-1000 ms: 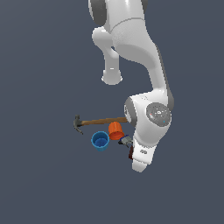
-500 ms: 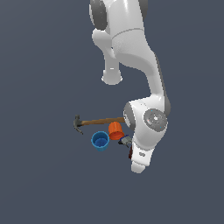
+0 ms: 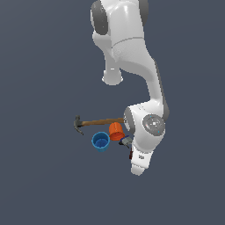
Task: Pick up a designated object from a clutter of objects.
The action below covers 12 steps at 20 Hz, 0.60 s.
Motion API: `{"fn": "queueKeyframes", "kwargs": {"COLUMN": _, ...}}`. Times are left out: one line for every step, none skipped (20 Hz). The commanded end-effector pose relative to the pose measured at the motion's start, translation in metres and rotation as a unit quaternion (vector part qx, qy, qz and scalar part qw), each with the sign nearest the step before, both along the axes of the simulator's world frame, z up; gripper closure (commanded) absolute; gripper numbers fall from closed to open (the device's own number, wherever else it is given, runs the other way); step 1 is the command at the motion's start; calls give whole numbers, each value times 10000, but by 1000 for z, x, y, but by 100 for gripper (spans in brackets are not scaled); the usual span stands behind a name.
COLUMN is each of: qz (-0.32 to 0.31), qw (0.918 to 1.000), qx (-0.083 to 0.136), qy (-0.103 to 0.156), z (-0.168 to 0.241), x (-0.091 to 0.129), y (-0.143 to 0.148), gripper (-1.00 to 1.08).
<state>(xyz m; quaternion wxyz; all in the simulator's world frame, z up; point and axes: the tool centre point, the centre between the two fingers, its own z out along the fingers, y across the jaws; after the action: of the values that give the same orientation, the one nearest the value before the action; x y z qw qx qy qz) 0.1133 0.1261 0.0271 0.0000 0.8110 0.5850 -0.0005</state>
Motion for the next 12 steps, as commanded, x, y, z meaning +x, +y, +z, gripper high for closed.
{"fn": "queueKeyframes", "kwargs": {"qz": 1, "qw": 10000, "qx": 1, "qy": -3, "z": 0, "x": 0, "y": 0, "gripper": 108}}
{"fn": "queueKeyframes", "kwargs": {"qz": 1, "qw": 10000, "qx": 1, "qy": -3, "z": 0, "x": 0, "y": 0, "gripper": 108}}
{"fn": "queueKeyframes", "kwargs": {"qz": 1, "qw": 10000, "qx": 1, "qy": -3, "z": 0, "x": 0, "y": 0, "gripper": 108}}
{"fn": "queueKeyframes", "kwargs": {"qz": 1, "qw": 10000, "qx": 1, "qy": -3, "z": 0, "x": 0, "y": 0, "gripper": 108}}
{"fn": "queueKeyframes", "kwargs": {"qz": 1, "qw": 10000, "qx": 1, "qy": -3, "z": 0, "x": 0, "y": 0, "gripper": 108}}
{"fn": "queueKeyframes", "kwargs": {"qz": 1, "qw": 10000, "qx": 1, "qy": -3, "z": 0, "x": 0, "y": 0, "gripper": 108}}
{"fn": "queueKeyframes", "kwargs": {"qz": 1, "qw": 10000, "qx": 1, "qy": -3, "z": 0, "x": 0, "y": 0, "gripper": 108}}
{"fn": "queueKeyframes", "kwargs": {"qz": -1, "qw": 10000, "qx": 1, "qy": -3, "z": 0, "x": 0, "y": 0, "gripper": 108}}
{"fn": "queueKeyframes", "kwargs": {"qz": -1, "qw": 10000, "qx": 1, "qy": -3, "z": 0, "x": 0, "y": 0, "gripper": 108}}
{"fn": "queueKeyframes", "kwargs": {"qz": -1, "qw": 10000, "qx": 1, "qy": -3, "z": 1, "x": 0, "y": 0, "gripper": 108}}
{"fn": "queueKeyframes", "kwargs": {"qz": -1, "qw": 10000, "qx": 1, "qy": -3, "z": 2, "x": -1, "y": 0, "gripper": 108}}
{"fn": "queueKeyframes", "kwargs": {"qz": -1, "qw": 10000, "qx": 1, "qy": -3, "z": 3, "x": -1, "y": -1, "gripper": 108}}
